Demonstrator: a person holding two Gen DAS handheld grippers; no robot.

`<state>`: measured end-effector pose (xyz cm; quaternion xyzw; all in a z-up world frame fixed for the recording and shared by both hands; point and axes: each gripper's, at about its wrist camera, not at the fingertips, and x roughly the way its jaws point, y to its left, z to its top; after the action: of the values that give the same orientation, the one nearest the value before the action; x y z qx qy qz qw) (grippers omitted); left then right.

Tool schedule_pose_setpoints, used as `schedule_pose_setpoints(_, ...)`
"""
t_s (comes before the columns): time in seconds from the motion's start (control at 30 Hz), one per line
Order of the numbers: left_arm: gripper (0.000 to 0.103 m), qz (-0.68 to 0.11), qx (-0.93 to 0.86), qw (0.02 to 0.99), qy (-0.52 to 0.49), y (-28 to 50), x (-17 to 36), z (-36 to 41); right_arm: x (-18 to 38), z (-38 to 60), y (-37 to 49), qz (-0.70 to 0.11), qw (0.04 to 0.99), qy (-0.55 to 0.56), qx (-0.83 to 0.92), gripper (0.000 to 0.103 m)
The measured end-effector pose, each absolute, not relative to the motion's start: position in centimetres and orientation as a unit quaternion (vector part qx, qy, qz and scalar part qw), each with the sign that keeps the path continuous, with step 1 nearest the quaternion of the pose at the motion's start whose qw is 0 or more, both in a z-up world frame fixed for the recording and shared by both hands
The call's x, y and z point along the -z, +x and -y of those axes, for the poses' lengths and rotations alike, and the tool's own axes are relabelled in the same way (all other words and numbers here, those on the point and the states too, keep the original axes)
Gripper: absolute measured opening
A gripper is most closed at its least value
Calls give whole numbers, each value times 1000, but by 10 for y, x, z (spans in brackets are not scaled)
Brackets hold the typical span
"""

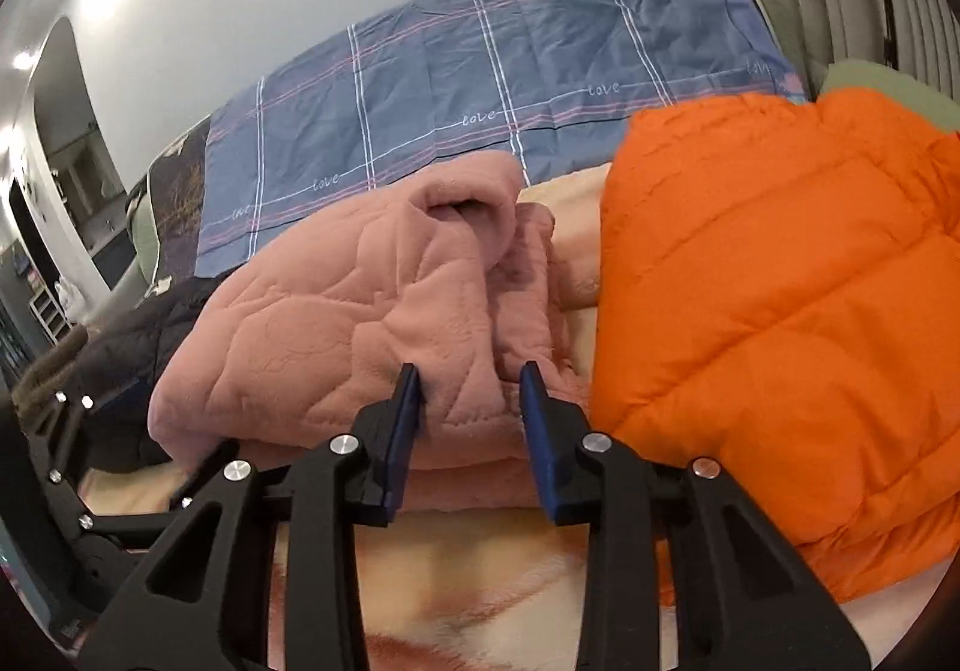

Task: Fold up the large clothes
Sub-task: 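Lower the pink jacket onto the blanket and open both grippers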

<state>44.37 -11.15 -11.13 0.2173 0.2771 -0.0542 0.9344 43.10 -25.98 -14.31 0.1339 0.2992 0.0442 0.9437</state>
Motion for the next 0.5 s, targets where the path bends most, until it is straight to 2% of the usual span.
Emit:
schedule_pose_setpoints(0.4, 89, -227, -51, 928, 290, 455, 121, 107, 148, 259, 430, -304, 943, 127, -49, 33)
schedule_pose_setpoints(0.43, 82, -228, -39, 929, 289, 452, 119, 107, 147, 259, 427, -301, 944, 127, -49, 33)
schedule_pose_setpoints(0.47, 68, -234, -2, 932, 278, 445, 115, 107, 146, 258, 425, -298, 945, 123, -47, 34)
schedule_pose_setpoints(0.5, 61, -244, 41, 934, 259, 438, 109, 106, 146, 257, 424, -298, 946, 118, -44, 35)
